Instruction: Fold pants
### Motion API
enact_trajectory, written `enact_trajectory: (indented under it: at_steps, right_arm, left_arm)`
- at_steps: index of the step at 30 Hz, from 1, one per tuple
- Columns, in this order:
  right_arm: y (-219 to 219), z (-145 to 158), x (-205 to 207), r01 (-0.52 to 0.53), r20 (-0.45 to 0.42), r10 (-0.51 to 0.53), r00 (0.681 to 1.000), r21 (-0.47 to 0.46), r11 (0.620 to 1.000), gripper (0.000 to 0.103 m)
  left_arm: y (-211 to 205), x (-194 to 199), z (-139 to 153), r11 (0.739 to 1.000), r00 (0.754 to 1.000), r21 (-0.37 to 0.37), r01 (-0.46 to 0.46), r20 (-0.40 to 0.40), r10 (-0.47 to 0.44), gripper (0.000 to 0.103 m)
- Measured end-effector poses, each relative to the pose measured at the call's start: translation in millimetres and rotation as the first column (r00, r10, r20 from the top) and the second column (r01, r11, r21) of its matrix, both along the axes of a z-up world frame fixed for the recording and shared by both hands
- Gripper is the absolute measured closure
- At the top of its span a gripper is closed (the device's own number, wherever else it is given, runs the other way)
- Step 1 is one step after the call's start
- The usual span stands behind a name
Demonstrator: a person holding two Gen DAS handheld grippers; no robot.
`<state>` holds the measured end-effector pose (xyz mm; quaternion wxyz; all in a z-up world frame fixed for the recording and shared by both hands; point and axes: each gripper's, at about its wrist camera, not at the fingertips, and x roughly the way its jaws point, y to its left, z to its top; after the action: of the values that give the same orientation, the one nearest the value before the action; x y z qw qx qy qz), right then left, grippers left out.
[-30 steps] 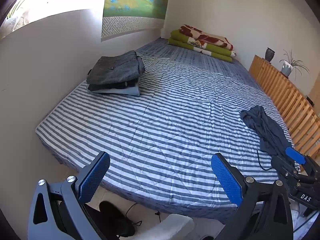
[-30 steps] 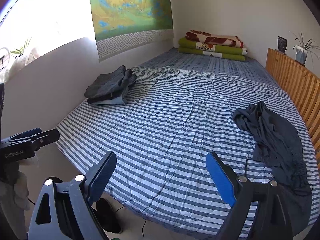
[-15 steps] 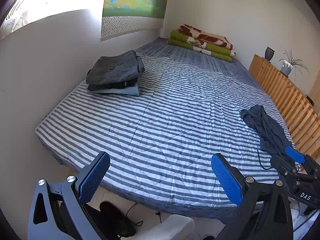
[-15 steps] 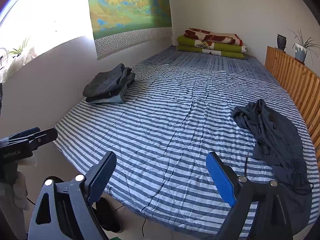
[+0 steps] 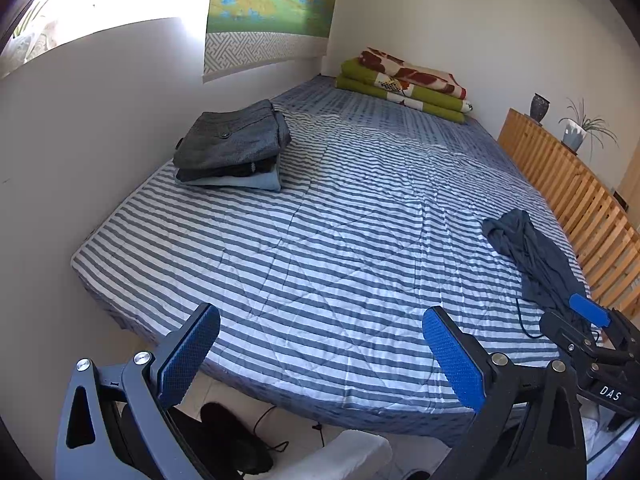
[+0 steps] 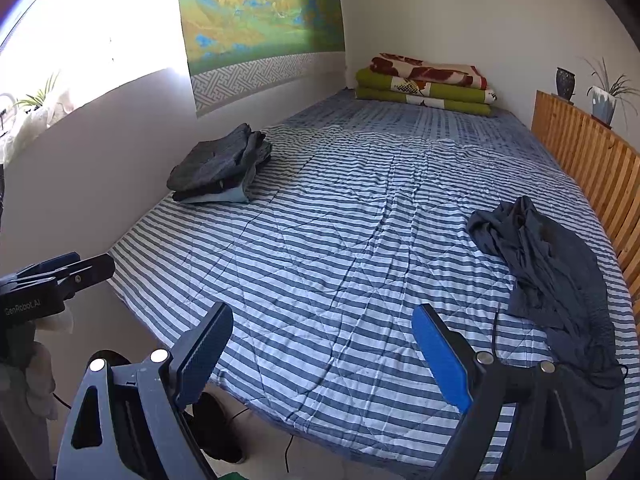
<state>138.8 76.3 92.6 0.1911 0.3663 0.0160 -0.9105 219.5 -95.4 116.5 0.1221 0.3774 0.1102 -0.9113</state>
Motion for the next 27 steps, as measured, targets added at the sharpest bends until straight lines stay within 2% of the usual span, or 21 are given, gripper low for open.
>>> enact_trajectory:
  at_steps: [27]
  right_arm:
    - [0, -7, -8, 0.011, 0.026, -0.010, 1.000, -0.001, 1.000, 0.014]
  left_arm:
    - [-2, -14, -9, 1.000, 1.000, -0.004, 0.017, 0.018, -0.017, 0.000]
